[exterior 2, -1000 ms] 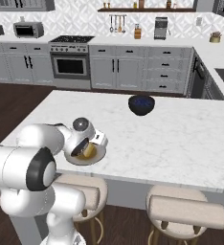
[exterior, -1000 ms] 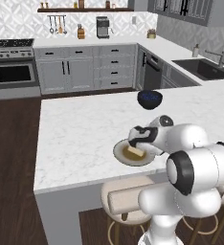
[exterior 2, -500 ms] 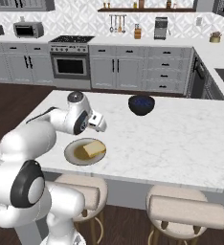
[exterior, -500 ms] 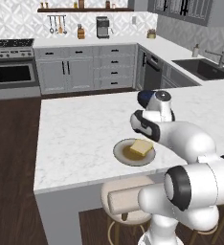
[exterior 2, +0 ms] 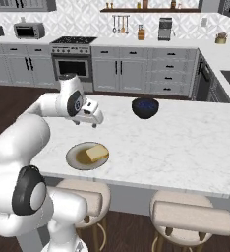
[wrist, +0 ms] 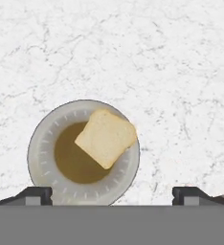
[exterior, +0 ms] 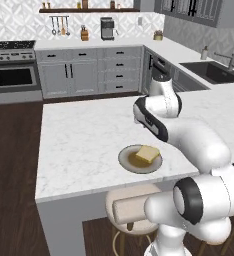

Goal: Start the toaster. Once the lever pops up, take the bread to the plate on the dining counter.

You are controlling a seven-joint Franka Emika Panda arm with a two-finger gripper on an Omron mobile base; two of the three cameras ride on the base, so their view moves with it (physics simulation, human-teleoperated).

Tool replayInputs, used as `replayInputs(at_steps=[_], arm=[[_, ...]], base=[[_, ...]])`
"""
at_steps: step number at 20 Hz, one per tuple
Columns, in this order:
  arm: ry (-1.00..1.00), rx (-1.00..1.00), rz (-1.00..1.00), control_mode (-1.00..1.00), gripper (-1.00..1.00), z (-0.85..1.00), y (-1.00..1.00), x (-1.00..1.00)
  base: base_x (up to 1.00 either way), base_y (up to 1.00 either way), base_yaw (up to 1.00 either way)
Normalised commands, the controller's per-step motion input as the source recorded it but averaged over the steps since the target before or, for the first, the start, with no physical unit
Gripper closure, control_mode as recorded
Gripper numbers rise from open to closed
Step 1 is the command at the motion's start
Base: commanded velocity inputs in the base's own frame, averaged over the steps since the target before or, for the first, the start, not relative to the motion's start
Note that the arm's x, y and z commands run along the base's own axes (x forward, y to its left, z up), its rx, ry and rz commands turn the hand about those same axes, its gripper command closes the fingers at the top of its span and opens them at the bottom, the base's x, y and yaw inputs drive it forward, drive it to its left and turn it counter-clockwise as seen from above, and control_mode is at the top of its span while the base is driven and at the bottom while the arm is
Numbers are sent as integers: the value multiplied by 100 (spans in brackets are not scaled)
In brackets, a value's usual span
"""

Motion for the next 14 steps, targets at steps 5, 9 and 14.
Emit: replayInputs(at_steps=[5,9,14], arm=[[4,0,16,-100,-100,0,65,-98],[0,0,15,-100,-100,8,39,-100],[-1,9,11,-100,-100,34,-6,-53]], base=[[0,0,0],[0,0,0],[0,0,0]])
